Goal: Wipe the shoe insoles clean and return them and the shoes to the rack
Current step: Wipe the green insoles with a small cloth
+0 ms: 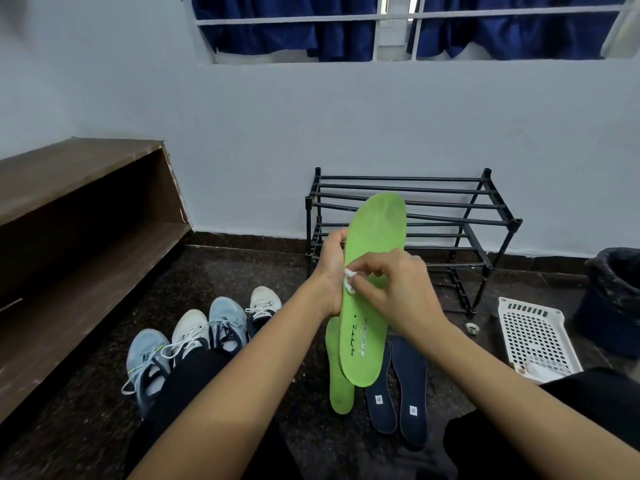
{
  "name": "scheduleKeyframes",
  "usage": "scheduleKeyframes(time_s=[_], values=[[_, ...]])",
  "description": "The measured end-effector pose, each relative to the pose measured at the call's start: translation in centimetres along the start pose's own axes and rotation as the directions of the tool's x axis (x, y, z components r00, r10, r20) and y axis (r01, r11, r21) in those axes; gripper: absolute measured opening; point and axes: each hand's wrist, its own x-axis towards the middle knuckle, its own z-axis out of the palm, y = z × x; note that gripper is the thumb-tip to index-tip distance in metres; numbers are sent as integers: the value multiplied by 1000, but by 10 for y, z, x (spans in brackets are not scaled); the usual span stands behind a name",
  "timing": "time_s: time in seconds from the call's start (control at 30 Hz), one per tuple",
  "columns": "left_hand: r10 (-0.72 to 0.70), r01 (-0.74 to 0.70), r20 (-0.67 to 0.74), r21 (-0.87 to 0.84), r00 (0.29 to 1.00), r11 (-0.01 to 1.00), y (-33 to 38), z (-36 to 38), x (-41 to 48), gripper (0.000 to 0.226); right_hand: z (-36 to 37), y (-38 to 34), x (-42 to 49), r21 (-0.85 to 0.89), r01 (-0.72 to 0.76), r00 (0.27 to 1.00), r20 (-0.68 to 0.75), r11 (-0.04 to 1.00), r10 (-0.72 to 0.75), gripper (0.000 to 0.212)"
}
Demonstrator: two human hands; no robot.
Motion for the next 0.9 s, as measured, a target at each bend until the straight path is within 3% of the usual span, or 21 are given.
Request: scheduleKeyframes(time_s=[0.2,0.5,0.7,0.9], values=[[-16,12,-74,-57,997,998,-5,2,-3,44,1,5,2,-1,-30,999,-20,1000,30,14],[-73,70,89,37,993,997,-18,16,-11,51,-15,21,20,33,-157,979,-125,987,160,6],[-37,37,22,6,999,999,-11,6,-6,56,-6,8,10,34,-103,994,-44,994,104,9],[-33,28,-44,-103,998,994,-4,0,-6,43,6,0,1,25,-19,1000,-12,999,19,16]])
